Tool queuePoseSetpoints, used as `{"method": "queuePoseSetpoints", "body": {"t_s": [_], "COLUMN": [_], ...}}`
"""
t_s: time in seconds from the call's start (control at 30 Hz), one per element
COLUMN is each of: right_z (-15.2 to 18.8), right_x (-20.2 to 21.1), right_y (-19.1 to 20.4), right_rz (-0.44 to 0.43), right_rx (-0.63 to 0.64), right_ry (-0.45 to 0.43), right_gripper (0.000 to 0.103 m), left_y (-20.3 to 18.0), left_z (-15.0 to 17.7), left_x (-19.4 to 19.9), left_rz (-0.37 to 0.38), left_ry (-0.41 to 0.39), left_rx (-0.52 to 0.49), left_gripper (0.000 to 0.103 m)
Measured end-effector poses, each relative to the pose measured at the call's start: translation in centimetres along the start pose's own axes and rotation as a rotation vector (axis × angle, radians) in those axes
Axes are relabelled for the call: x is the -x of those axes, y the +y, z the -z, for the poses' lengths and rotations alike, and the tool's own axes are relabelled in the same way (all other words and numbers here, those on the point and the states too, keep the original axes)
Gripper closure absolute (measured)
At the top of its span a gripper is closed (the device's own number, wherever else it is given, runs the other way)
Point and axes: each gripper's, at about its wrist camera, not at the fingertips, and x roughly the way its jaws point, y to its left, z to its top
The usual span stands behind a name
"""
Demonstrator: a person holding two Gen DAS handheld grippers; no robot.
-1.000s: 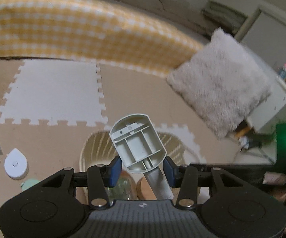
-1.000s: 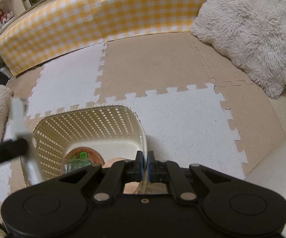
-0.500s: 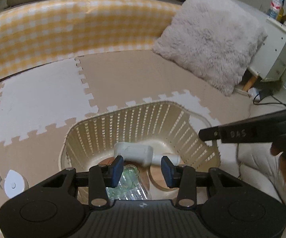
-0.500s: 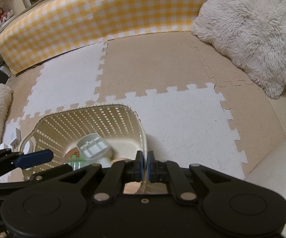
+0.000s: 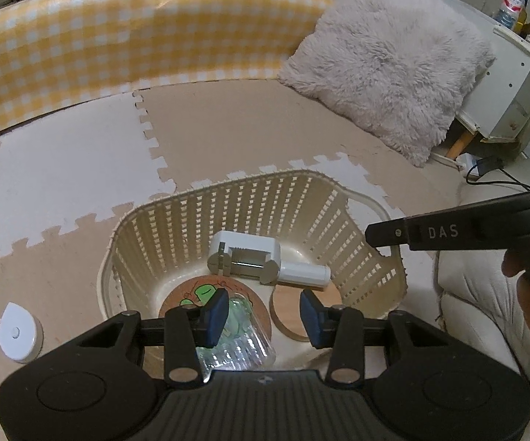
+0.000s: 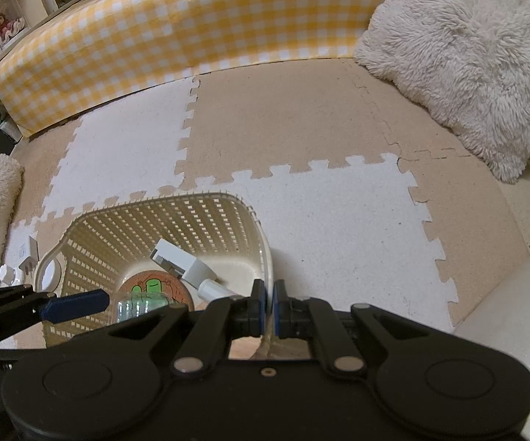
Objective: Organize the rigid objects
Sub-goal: 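Release the soap-dish holder in the basket and withdraw the left tool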
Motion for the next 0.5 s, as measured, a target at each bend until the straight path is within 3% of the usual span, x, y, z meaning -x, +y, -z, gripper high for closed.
{"method": "queuePoseSetpoints", "body": {"t_s": [0.1, 0.17, 0.23, 0.37, 0.5], "right_z": [0.0, 0.0, 0.0, 0.0, 0.0], "right_x": [0.0, 0.0, 0.0, 0.0, 0.0], "right_y": [0.0, 0.0, 0.0, -0.1, -0.2], "right_rz": [0.001, 0.001, 0.0, -0.003, -0.009], "right_rx": [0.001, 0.001, -0.001, -0.005, -0.01], "right_ry": [0.0, 0.0, 0.0, 0.0, 0.002], "right_gripper": [0.098, 0.098, 0.098, 0.098, 0.098], "left_y": [0.0, 0.0, -0.1, -0.5, -1.1], "left_z": [0.0, 0.0, -0.1, -1.1, -2.2], "left_x": [0.0, -0.1, -0.4, -1.4, -3.0], "left_rz": [0.007, 0.008, 0.019, 0.023, 0.037], "left_ry": [0.007, 0.009, 0.02, 0.044, 0.075], "left_rx": [0.006, 0.001, -0.014, -0.042, -0.049], "left_gripper": [0.049, 0.049, 0.051, 0.069, 0.071]}}
